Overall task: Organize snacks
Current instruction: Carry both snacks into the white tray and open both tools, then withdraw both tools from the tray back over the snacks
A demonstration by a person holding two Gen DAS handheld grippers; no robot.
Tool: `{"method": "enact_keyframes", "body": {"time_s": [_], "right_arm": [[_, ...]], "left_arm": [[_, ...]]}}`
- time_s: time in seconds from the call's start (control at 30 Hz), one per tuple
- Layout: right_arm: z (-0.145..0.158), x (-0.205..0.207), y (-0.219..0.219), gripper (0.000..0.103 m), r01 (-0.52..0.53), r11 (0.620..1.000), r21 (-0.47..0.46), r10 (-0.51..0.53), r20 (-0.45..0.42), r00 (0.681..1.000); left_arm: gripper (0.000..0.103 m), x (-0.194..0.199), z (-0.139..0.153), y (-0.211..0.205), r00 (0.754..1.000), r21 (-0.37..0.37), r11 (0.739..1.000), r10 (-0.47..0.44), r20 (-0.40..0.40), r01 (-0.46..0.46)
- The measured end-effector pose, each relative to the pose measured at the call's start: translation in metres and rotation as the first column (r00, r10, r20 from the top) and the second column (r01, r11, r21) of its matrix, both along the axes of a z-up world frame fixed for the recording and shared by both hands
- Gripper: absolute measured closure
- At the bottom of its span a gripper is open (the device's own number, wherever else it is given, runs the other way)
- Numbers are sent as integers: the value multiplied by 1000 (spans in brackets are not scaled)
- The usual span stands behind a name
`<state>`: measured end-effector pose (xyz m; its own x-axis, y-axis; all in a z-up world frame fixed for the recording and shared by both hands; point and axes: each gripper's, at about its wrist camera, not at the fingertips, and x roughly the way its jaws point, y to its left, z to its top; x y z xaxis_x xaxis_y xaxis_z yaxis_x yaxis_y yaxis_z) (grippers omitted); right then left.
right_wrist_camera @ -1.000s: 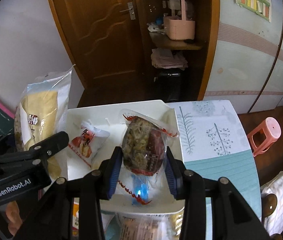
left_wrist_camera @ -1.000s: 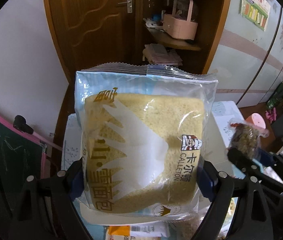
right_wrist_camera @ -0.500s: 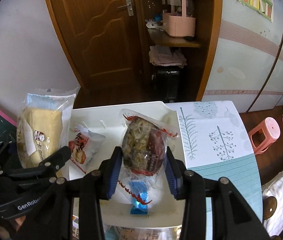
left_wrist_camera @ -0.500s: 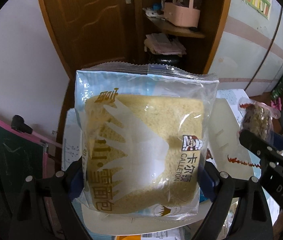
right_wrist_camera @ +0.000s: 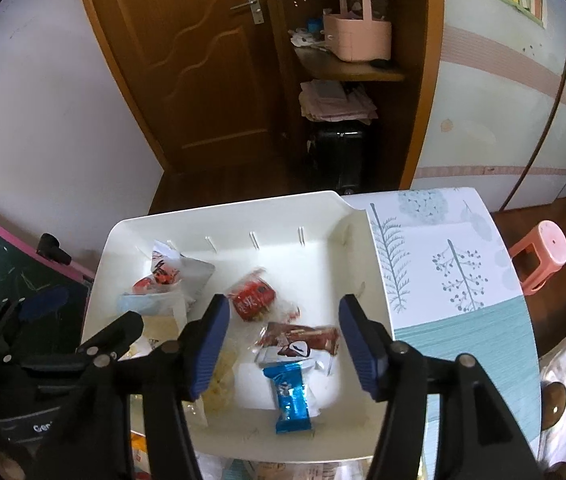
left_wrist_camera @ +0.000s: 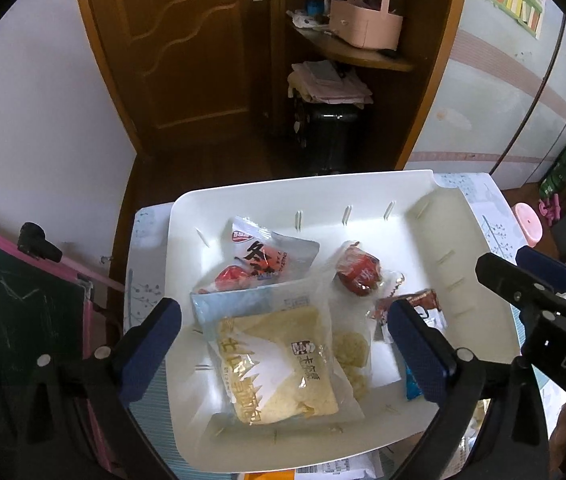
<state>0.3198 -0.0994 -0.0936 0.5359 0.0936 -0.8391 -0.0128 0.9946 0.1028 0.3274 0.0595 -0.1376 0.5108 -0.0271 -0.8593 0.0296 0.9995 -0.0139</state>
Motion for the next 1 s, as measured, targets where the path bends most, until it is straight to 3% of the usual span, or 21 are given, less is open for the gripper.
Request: {"method": "enact_keyframes", "body": {"time_s": [0.53, 1.0], "right_arm": [[11, -25, 2, 45, 1, 1000, 0, -1, 4, 1000], [57, -86, -4, 45, -14, 1000, 0, 14, 79, 997]], "left_arm": [[0, -28, 21, 7, 999, -31, 999, 31, 26, -31], [0, -101, 76, -5, 992, -48, 998, 36, 120, -31]]}}
